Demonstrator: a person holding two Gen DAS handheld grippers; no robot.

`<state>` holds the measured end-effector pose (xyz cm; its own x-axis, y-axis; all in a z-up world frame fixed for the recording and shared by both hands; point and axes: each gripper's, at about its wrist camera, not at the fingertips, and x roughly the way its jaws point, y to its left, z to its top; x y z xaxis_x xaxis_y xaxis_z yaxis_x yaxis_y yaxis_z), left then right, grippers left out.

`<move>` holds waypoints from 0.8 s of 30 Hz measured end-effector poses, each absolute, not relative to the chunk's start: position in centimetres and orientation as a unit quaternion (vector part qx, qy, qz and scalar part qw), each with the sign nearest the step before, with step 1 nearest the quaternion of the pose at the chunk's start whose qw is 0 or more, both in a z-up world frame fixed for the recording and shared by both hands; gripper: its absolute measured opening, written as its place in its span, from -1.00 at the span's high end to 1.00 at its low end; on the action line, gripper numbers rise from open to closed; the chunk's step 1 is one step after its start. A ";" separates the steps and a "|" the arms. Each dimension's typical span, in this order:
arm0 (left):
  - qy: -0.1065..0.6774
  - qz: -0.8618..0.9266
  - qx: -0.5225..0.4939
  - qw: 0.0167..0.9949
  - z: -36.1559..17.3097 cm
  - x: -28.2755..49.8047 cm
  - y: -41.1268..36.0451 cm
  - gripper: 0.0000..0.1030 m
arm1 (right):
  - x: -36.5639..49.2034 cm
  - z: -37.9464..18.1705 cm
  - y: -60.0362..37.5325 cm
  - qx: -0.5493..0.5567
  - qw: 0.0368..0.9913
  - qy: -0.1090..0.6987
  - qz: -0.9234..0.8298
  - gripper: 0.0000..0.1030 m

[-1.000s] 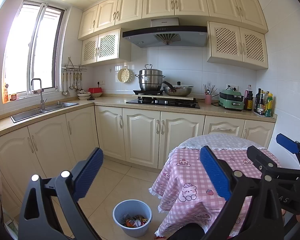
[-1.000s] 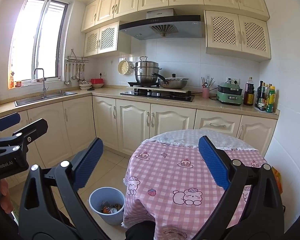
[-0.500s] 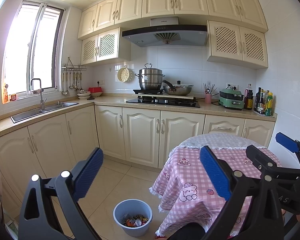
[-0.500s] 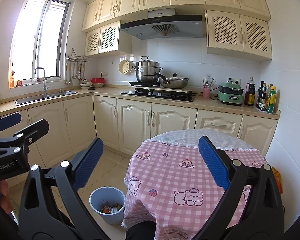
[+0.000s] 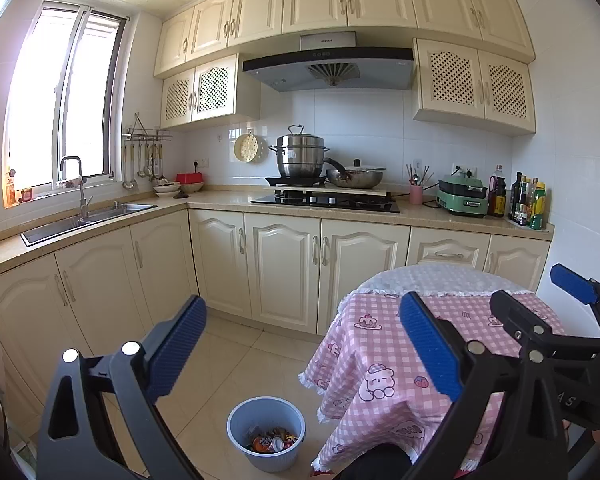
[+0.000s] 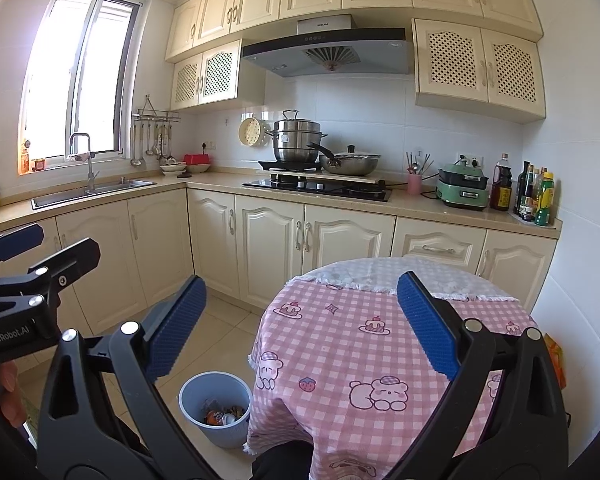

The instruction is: Collect trash

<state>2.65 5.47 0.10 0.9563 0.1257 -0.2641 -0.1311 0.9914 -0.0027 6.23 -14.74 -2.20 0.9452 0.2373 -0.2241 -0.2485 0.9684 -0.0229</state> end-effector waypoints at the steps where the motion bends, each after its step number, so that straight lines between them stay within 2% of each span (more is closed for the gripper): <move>1: 0.133 0.065 -0.010 0.989 0.0 2.6 5.4 -0.85 | 6.2 -2.3 -14.7 -0.026 0.986 0.111 0.124 -0.83; 24: 0.141 0.063 -0.010 0.988 -0.6 2.9 6.3 -0.85 | 6.8 -2.8 -15.1 -0.025 0.984 0.122 0.127 -0.83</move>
<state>2.87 6.28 -0.64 0.9522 0.1220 -0.2802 -0.1279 0.9918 -0.0028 6.76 -15.09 -2.84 0.9380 0.2438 -0.2463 -0.2561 0.9665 -0.0185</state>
